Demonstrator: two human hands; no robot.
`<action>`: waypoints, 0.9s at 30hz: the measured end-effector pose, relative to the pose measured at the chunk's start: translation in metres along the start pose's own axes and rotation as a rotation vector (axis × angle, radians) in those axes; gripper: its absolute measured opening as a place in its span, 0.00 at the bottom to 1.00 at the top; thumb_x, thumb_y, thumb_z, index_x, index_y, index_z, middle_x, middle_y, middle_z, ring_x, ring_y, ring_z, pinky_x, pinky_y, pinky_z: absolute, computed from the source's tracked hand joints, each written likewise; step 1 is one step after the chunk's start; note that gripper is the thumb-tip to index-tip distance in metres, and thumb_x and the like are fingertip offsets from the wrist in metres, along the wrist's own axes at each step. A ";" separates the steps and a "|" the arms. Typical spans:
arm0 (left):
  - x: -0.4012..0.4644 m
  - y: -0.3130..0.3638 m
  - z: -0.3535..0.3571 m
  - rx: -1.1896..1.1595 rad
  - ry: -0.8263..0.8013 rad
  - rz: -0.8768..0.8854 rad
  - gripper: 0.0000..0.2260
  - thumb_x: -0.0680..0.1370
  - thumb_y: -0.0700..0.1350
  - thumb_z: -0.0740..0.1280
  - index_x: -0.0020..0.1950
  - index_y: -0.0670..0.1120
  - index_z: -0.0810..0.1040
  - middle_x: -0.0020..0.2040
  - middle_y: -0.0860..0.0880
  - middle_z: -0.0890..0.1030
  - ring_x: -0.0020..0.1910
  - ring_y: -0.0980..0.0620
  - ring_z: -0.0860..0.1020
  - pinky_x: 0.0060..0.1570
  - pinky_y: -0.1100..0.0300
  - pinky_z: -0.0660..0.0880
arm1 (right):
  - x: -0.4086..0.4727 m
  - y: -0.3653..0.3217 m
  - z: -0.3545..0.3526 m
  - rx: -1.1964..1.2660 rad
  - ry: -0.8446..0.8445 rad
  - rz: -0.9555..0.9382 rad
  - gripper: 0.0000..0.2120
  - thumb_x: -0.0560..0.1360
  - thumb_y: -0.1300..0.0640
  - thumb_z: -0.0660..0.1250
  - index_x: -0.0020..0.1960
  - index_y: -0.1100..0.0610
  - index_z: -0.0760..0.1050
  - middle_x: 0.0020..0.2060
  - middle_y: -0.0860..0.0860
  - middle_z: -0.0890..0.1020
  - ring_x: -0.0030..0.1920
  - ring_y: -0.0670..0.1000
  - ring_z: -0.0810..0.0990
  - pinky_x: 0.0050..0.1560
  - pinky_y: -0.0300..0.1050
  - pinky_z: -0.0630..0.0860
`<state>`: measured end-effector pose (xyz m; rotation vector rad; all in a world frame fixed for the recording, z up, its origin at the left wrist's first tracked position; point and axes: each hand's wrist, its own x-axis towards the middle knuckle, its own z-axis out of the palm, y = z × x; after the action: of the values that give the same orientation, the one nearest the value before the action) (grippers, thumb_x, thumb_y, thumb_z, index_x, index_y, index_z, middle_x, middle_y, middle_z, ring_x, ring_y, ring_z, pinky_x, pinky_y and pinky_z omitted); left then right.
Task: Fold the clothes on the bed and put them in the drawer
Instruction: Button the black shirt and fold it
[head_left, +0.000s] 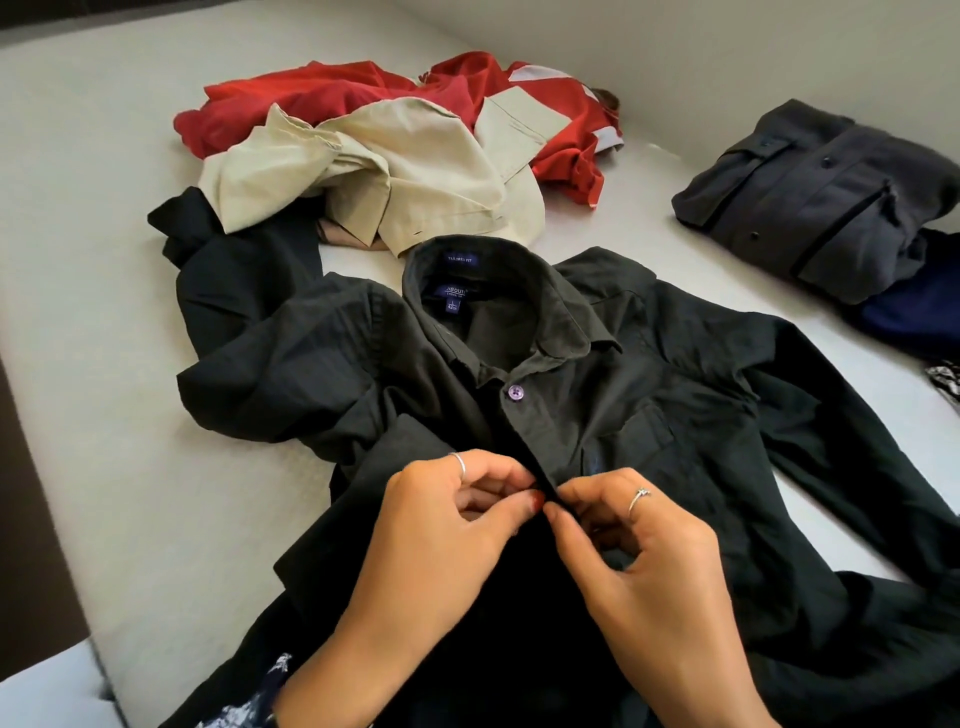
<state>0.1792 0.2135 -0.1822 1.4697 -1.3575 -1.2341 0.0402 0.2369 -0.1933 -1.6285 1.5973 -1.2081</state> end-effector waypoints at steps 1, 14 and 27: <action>0.001 0.000 -0.001 -0.032 -0.014 -0.030 0.07 0.71 0.37 0.73 0.40 0.49 0.84 0.37 0.53 0.85 0.37 0.58 0.83 0.39 0.69 0.77 | -0.001 0.000 0.001 -0.003 -0.001 0.003 0.05 0.69 0.57 0.71 0.40 0.47 0.78 0.36 0.44 0.80 0.34 0.44 0.80 0.34 0.34 0.75; -0.002 -0.001 0.003 -0.040 -0.044 -0.076 0.04 0.72 0.41 0.74 0.40 0.50 0.84 0.37 0.54 0.84 0.38 0.60 0.82 0.40 0.70 0.75 | -0.006 0.001 0.001 0.302 0.004 0.358 0.07 0.70 0.66 0.73 0.40 0.55 0.82 0.34 0.50 0.85 0.34 0.44 0.83 0.36 0.31 0.76; -0.002 -0.002 0.005 -0.131 -0.056 -0.069 0.02 0.73 0.39 0.73 0.42 0.46 0.84 0.38 0.52 0.85 0.39 0.58 0.84 0.38 0.73 0.74 | 0.001 0.005 -0.003 0.402 -0.066 0.405 0.10 0.73 0.68 0.69 0.38 0.56 0.82 0.34 0.55 0.84 0.34 0.48 0.83 0.39 0.36 0.79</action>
<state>0.1747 0.2160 -0.1853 1.4099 -1.2462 -1.3908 0.0352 0.2359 -0.1966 -1.0244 1.4377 -1.1503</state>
